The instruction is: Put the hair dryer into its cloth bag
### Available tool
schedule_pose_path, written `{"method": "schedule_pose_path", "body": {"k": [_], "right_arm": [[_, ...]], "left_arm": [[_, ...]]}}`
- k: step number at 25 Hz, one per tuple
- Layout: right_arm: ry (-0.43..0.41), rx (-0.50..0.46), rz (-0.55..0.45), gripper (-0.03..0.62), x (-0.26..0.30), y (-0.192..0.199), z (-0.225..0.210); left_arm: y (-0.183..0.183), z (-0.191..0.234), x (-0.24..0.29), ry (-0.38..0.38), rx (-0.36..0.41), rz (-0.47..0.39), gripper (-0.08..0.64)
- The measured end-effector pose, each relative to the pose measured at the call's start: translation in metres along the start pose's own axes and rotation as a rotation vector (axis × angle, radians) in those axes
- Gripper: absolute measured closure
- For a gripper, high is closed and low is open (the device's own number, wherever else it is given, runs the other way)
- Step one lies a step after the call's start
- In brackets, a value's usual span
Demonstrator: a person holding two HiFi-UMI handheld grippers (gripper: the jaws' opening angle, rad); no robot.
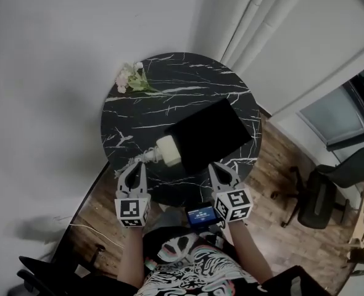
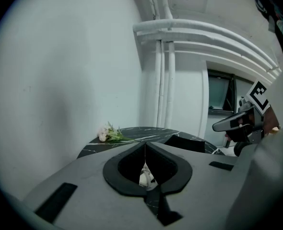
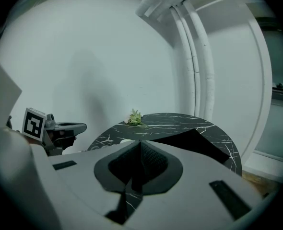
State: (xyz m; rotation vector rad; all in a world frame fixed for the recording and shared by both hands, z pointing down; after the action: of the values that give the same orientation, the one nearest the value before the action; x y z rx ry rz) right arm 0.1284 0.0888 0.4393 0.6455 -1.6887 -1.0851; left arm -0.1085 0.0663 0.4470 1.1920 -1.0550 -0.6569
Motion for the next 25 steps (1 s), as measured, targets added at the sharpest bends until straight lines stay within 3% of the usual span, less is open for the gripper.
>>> {"method": "schedule_pose_path", "body": {"k": [7,13,21,25], "right_arm": [[0.052,0.006,0.029,0.572,0.008,-0.003,-0.005],[0.080,-0.002,0.053,0.572,0.008,0.001,-0.017],[0.023,0.033,0.073,0.572,0.026,0.007,-0.022],[-0.024,0.005,0.091,0.572,0.040,0.010,-0.019]], "left_arm": [[0.000,0.008,0.031,0.073,0.006,0.004,0.546],[0.003,0.016,0.043,0.068,-0.025,0.004,0.546],[0.018,0.019,0.049,0.055,-0.024,0.048,0.545],[0.022,0.019,0.053,0.065,-0.006,0.055,0.545]]}}
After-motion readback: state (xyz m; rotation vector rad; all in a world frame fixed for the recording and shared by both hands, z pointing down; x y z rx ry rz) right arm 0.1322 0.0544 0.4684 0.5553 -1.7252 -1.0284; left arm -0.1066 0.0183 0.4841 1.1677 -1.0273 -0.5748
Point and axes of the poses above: the fingertips, and each gripper's own axes: x forward along the fingers, z to its left, y out of its underside, the point moved 2 cm from there along -x, backward along the fingers, and after that the axes turned 1 degree about z, right-handed, at the moved point
